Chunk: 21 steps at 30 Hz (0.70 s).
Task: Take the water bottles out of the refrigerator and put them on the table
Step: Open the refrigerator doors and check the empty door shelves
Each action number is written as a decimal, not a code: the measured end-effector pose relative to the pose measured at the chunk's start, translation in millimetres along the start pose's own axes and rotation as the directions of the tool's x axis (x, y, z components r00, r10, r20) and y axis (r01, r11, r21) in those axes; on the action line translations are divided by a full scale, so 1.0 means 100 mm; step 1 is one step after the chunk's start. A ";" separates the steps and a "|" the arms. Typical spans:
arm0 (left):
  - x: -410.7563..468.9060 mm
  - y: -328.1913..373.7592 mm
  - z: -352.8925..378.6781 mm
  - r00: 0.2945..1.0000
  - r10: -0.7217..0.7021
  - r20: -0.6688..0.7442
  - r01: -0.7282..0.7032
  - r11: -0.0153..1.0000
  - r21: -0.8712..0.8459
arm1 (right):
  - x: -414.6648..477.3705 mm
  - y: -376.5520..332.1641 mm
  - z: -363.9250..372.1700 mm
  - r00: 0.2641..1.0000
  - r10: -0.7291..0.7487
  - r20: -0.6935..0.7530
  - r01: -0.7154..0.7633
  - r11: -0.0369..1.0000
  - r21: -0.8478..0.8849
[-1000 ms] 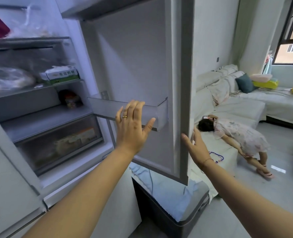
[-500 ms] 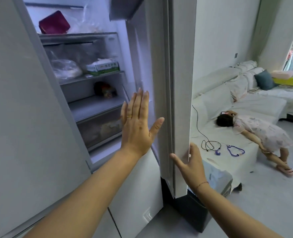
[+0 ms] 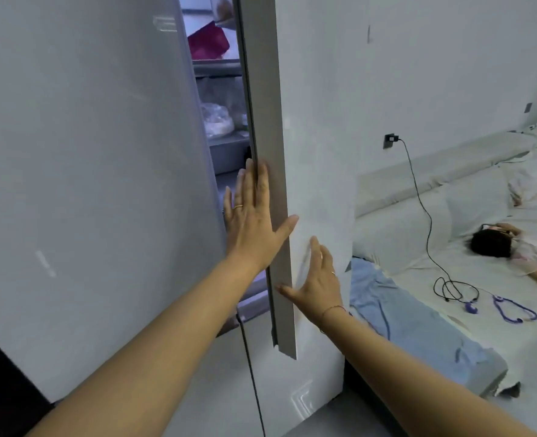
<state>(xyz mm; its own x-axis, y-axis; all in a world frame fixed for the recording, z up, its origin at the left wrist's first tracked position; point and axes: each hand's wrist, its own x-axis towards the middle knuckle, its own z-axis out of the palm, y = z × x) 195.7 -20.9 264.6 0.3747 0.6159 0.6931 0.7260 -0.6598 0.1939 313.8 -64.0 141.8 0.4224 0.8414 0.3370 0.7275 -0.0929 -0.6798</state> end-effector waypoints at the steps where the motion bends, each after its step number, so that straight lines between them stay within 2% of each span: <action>1: 0.04 -0.08 0.00 1.000 -0.026 0.003 0.026 0.999 0.044 | 0.05 -0.06 0.08 1.000 -0.003 -0.017 0.002 1.000 -0.028; 4: 0.12 -0.30 0.00 0.999 -0.044 -0.017 0.046 0.979 0.198 | 0.17 -0.19 0.32 0.999 -0.017 -0.047 0.015 0.999 -0.047; 7: 0.17 -0.48 0.02 0.993 0.059 -0.098 -0.020 0.932 0.362 | 0.30 -0.28 0.53 0.998 -0.047 -0.048 0.044 0.997 -0.065; 11: 0.29 -0.77 0.05 0.991 0.109 -0.082 -0.036 0.789 0.613 | 0.52 -0.32 0.71 0.995 -0.099 0.018 0.100 0.992 -0.081; 18: 0.50 -1.18 0.12 0.996 0.054 -0.064 0.014 0.648 0.761 | 0.88 -0.27 0.88 0.979 -0.175 0.103 0.186 0.975 -0.120; 21: 0.54 -1.34 0.18 1.000 -0.002 -0.025 0.021 0.628 0.778 | 1.00 -0.31 0.95 0.975 -0.174 0.139 0.194 0.970 -0.148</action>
<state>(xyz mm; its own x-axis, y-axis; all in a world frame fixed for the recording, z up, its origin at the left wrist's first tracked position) 128.7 108.9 264.0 0.3586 0.6062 0.7099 0.9123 -0.0663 -0.4042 282.5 73.0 134.6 0.2101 0.9103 0.3565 0.8677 -0.0056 -0.4971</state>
